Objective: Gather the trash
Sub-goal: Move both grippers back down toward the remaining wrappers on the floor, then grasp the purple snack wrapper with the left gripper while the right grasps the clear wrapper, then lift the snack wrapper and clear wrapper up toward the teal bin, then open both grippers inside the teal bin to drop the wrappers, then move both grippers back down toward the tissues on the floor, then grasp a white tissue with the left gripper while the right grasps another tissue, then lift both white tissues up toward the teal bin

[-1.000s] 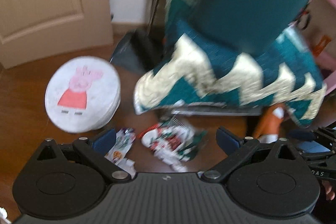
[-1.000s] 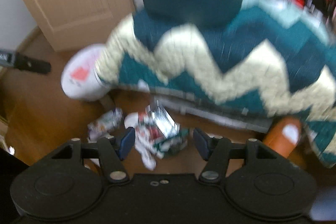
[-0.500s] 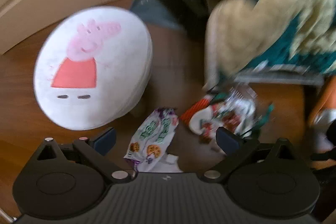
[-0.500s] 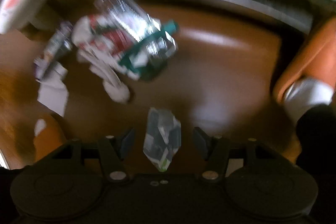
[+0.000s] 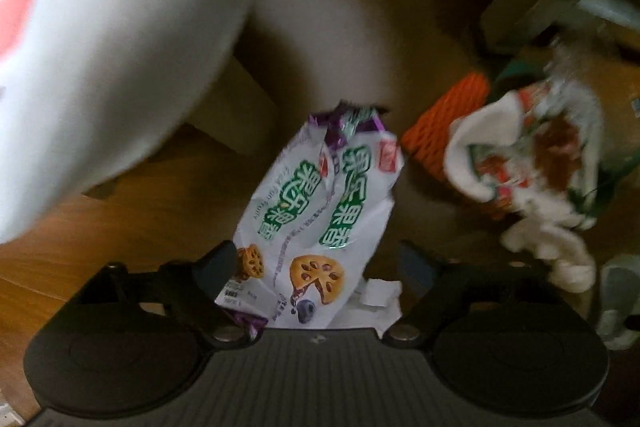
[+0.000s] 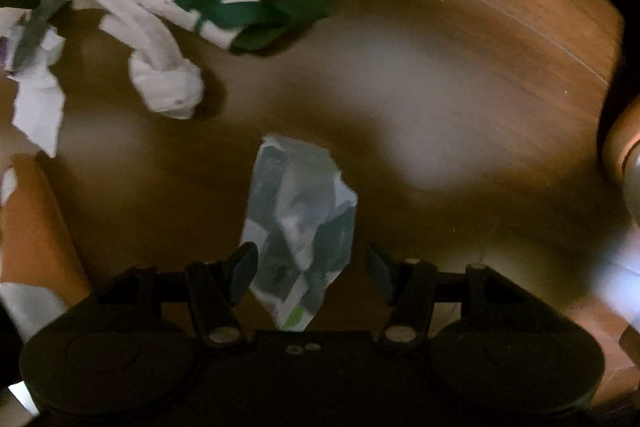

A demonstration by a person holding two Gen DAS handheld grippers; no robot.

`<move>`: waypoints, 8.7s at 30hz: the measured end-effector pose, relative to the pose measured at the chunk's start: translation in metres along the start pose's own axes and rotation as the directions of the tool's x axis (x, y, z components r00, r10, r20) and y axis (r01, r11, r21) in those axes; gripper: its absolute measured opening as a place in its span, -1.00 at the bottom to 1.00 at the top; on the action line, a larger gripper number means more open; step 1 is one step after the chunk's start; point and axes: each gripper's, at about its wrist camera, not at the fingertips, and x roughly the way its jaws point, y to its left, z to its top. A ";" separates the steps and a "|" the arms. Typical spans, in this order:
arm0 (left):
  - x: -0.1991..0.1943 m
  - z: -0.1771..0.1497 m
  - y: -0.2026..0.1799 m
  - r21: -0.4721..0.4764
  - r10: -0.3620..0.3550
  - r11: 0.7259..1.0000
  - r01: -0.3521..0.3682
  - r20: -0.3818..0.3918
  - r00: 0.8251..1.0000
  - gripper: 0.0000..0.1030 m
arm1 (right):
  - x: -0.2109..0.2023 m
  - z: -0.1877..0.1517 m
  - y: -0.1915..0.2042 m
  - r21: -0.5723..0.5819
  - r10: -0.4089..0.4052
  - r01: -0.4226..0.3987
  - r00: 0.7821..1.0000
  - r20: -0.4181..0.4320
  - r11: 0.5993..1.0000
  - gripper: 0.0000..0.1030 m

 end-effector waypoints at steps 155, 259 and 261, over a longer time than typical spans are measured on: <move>-0.687 -0.073 -0.153 0.096 -0.133 0.991 0.093 0.783 0.608 0.46 | -0.673 -0.173 0.018 -0.166 0.136 0.074 0.308 0.942 0.983 0.02; -0.024 -0.064 0.021 -0.262 -0.134 0.955 0.139 0.037 0.990 -0.87 | -0.084 0.043 0.102 -0.323 0.103 -0.021 0.966 0.239 0.946 -0.61; -0.047 -0.066 0.024 -0.243 -0.127 0.960 0.141 0.073 0.989 -0.87 | -0.111 0.034 0.103 -0.317 0.125 -0.032 0.953 0.277 0.948 -0.61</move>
